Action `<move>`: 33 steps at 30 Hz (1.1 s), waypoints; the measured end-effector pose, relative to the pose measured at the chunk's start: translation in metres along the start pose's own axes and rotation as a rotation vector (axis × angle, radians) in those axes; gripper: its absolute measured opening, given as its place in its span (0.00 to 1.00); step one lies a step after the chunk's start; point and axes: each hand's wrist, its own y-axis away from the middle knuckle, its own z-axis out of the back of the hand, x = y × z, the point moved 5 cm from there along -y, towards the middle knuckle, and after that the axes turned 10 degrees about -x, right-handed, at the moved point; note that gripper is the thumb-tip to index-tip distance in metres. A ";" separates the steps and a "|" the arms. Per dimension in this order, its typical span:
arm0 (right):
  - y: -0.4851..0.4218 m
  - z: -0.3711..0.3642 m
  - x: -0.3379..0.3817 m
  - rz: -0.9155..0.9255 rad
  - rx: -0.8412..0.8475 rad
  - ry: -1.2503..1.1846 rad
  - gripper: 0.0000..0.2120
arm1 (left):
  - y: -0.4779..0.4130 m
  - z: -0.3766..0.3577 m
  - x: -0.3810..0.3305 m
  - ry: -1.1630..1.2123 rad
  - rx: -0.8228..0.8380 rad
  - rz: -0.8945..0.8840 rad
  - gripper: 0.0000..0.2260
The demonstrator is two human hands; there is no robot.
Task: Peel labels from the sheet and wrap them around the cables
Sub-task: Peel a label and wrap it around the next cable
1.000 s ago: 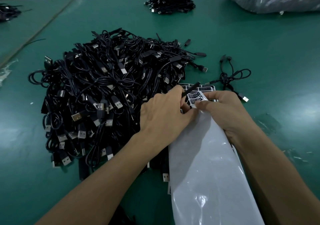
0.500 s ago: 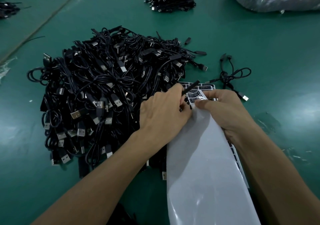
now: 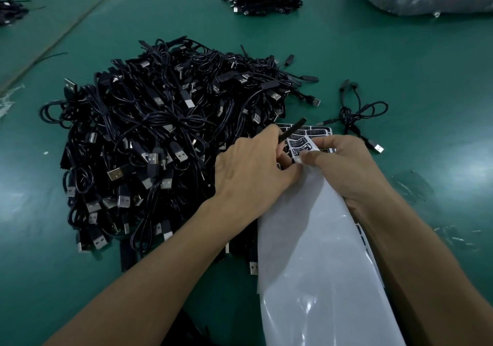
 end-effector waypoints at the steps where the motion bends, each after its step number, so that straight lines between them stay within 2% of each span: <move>1: 0.000 0.000 0.000 0.004 0.005 -0.005 0.04 | 0.000 0.000 0.000 -0.003 0.001 0.000 0.23; 8: -0.001 -0.002 -0.001 0.020 0.021 -0.037 0.06 | -0.001 -0.001 0.001 -0.051 -0.004 -0.002 0.21; 17: -0.003 0.001 0.000 0.055 0.029 0.022 0.05 | -0.001 -0.003 0.003 -0.093 -0.012 0.008 0.15; 22: -0.002 0.004 0.005 0.096 0.027 0.070 0.02 | -0.001 0.000 0.002 -0.023 0.007 0.039 0.16; 27: 0.002 0.004 0.005 -0.012 0.105 -0.057 0.03 | -0.001 0.003 0.000 0.039 0.024 0.056 0.19; 33: 0.001 0.008 0.006 -0.026 0.047 -0.081 0.05 | -0.002 0.006 -0.002 0.064 0.009 0.061 0.21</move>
